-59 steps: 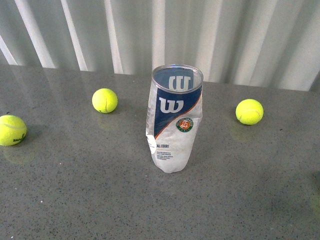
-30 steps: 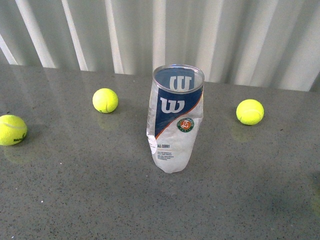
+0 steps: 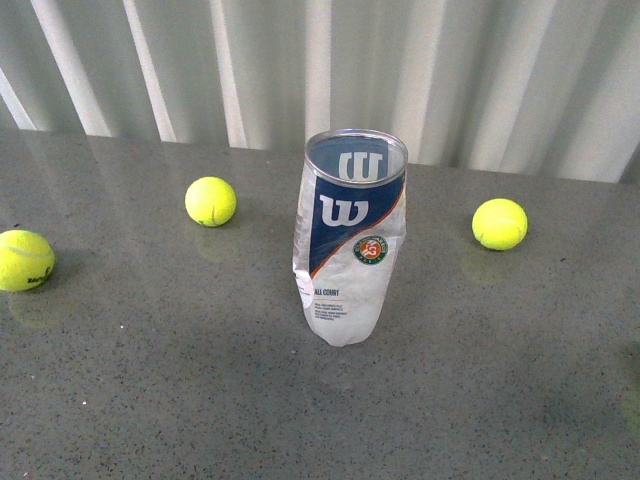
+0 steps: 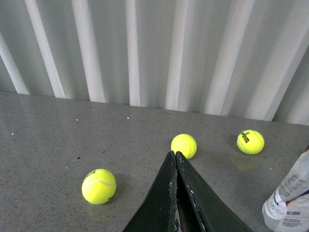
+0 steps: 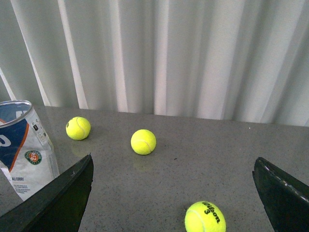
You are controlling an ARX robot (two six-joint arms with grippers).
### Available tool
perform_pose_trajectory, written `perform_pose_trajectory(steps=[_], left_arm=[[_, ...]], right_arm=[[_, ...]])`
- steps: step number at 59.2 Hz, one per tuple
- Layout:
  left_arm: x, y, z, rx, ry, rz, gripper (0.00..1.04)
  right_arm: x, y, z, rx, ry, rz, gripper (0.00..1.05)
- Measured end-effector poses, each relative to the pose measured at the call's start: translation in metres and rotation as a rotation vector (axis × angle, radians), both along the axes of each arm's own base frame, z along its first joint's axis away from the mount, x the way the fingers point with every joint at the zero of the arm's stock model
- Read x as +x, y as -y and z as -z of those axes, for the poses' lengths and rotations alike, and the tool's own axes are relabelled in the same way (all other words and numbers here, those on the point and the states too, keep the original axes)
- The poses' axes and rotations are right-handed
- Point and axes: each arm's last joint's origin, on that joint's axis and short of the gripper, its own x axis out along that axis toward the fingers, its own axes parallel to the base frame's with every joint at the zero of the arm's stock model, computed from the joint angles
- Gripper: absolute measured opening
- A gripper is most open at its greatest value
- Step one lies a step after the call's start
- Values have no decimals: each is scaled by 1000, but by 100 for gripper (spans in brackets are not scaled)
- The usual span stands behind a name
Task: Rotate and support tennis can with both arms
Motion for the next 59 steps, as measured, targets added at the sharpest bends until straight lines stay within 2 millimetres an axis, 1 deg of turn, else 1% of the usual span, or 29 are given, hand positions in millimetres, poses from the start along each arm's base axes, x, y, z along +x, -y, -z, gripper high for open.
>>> perform_pose_trajectory(steps=[21,44,59], left_arm=[[-23,0,19,0,0,0,4],[-41,0,32,0,8,0,4],[-48,0,29,0,35,0,4]], right_arm=[[0,0,0,0,0,0,98],[0,0,0,0,0,0,98],[0,0,0,0,0,0,98]])
